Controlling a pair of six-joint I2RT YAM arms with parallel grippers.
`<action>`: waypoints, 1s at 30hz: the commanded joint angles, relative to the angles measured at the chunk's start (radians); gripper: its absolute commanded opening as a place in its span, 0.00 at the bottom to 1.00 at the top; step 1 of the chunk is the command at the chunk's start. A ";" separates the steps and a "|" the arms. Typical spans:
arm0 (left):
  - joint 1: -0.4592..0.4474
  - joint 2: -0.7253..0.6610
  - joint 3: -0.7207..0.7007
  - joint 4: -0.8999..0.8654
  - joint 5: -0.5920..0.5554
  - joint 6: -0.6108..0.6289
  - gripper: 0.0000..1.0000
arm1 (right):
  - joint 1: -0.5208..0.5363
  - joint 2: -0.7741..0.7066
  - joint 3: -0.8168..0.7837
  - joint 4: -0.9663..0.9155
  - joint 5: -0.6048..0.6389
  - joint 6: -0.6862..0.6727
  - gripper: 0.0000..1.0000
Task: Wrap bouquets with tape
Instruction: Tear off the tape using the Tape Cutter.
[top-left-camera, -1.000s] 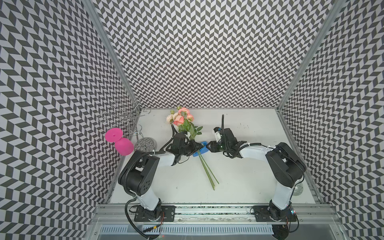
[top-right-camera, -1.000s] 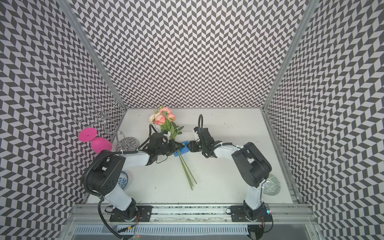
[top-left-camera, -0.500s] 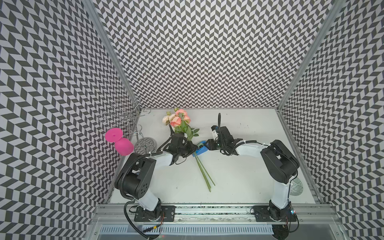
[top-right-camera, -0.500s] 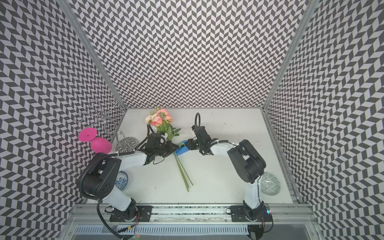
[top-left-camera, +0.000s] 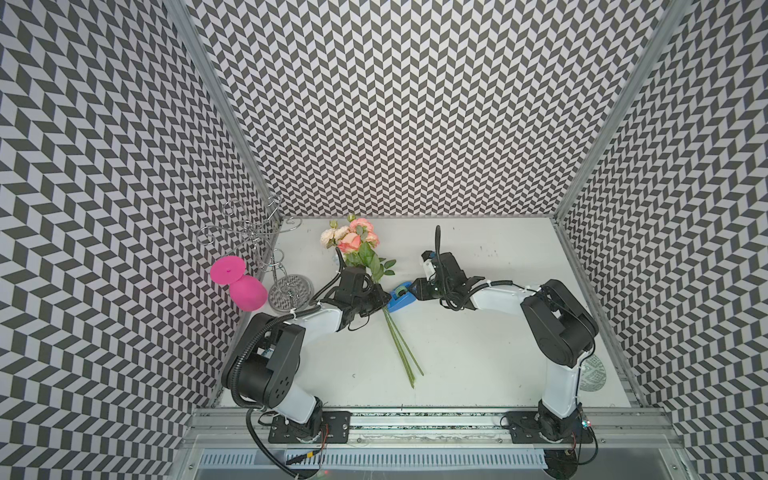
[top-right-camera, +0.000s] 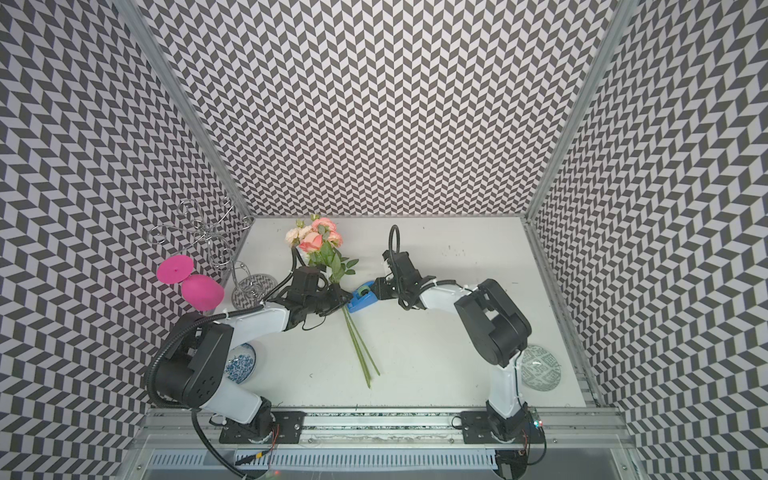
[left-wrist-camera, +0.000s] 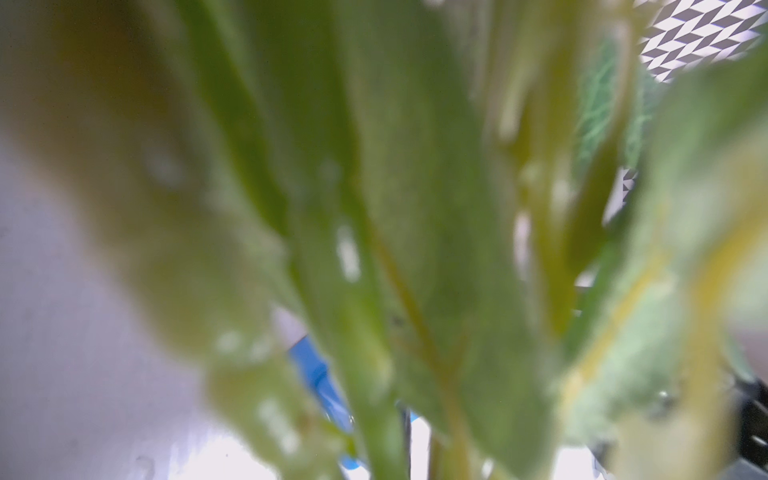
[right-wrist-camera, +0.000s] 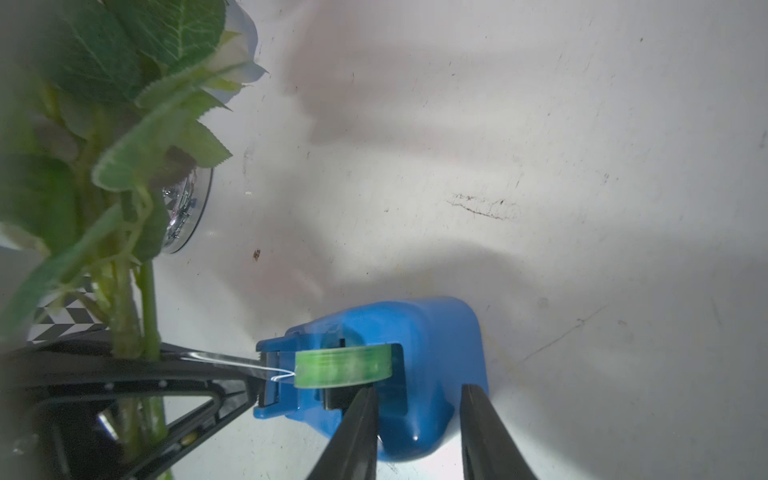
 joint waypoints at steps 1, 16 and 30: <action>0.012 -0.021 -0.007 0.005 -0.019 0.028 0.00 | -0.004 0.052 -0.002 -0.060 0.048 -0.020 0.34; 0.045 -0.064 -0.101 0.045 0.013 0.019 0.00 | -0.005 0.059 0.000 -0.056 0.033 -0.029 0.34; 0.085 0.040 -0.137 0.210 0.130 -0.024 0.00 | -0.003 0.034 -0.013 -0.041 0.018 -0.039 0.34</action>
